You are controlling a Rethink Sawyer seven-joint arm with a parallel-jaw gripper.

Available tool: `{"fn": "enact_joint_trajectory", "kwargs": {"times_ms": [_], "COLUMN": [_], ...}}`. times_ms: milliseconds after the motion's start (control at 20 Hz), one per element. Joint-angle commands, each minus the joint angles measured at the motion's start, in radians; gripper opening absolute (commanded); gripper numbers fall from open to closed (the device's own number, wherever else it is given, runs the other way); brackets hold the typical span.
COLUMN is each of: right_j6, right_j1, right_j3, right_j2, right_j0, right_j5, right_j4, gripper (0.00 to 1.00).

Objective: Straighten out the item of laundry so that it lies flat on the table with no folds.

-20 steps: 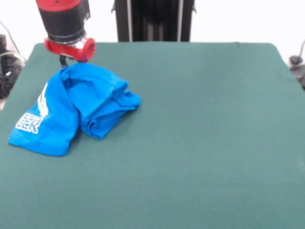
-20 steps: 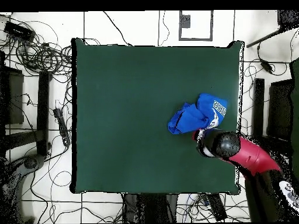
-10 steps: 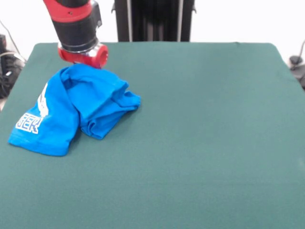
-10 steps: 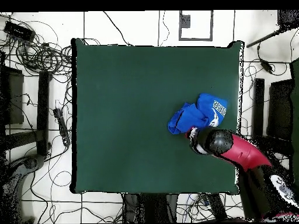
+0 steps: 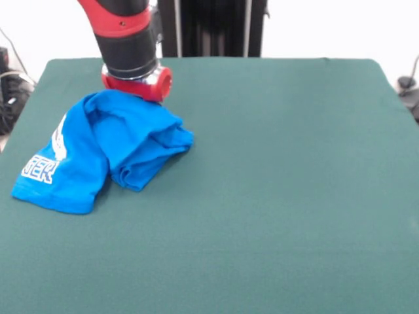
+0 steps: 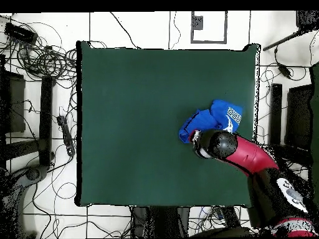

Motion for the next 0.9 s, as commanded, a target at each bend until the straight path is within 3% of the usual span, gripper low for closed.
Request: {"fn": "enact_joint_trajectory", "kwargs": {"times_ms": [50, 300, 650, 900], "right_j6": [0.086, 0.003, -0.199, -0.269], "right_j1": [0.048, 0.066, 0.122, 0.144], "right_j3": [-0.107, -0.201, -0.383, -0.459], "right_j2": [0.127, 0.143, 0.17, 0.201], "right_j0": [0.039, 0.013, -0.059, -0.097], "right_j5": [-0.005, 0.078, 0.201, 0.271], "right_j4": [0.057, 0.032, -0.052, -0.099], "gripper": [1.0, 1.0, 1.0, 1.0]}}
